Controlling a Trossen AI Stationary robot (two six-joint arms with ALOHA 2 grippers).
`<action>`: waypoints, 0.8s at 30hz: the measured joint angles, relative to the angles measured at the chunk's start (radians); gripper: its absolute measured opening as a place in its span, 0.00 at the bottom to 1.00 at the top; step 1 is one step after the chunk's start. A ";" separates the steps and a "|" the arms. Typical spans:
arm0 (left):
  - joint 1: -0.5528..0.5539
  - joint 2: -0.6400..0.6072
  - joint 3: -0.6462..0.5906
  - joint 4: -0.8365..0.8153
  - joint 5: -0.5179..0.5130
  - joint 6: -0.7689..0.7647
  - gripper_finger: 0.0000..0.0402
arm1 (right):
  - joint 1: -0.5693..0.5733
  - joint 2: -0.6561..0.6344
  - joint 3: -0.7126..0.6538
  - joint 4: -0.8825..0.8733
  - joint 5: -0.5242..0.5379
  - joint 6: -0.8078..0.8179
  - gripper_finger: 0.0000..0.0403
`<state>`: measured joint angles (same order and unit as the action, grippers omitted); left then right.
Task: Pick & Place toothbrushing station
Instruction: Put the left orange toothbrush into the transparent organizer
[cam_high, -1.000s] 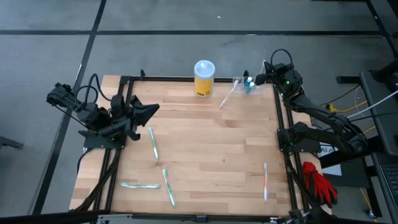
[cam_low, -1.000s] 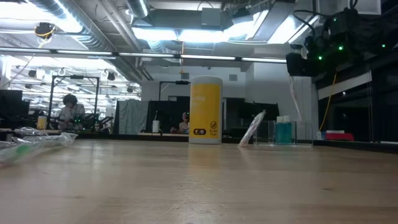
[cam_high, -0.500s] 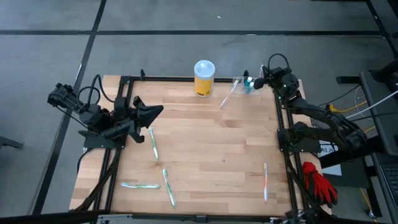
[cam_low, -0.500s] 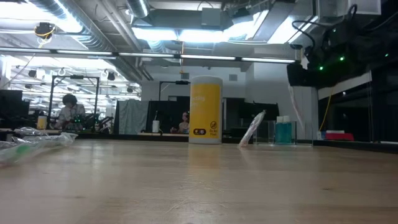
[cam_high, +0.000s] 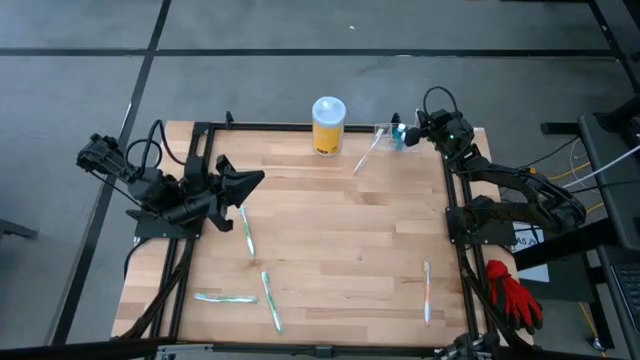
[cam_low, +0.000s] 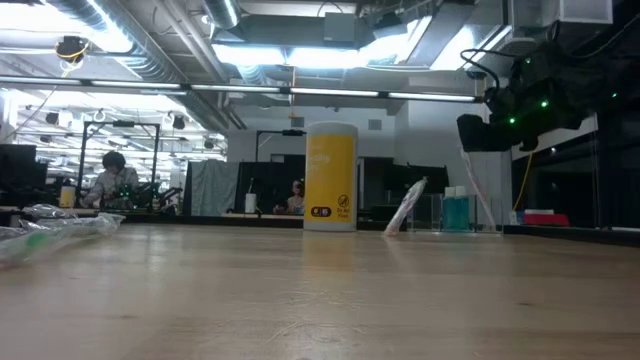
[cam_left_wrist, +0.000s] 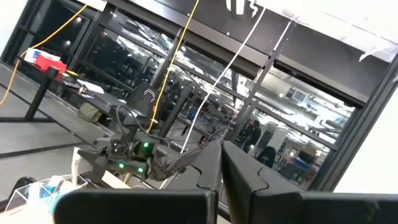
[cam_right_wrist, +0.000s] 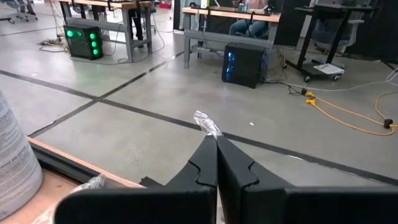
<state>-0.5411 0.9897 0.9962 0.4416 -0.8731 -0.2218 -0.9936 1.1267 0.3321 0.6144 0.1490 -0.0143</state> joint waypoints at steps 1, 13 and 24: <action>0.000 0.000 0.000 0.000 0.001 0.000 0.02 | 0.000 0.001 0.000 0.000 0.000 0.000 0.00; 0.000 0.000 0.000 0.000 0.004 0.000 0.02 | 0.000 0.002 0.000 -0.001 0.026 0.051 0.04; 0.000 0.000 0.000 0.000 0.027 0.000 0.02 | 0.000 0.002 0.000 -0.001 0.026 0.101 0.20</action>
<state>-0.5413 0.9897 0.9962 0.4416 -0.8463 -0.2218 -0.9932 1.1282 0.3321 0.6132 0.1753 0.0870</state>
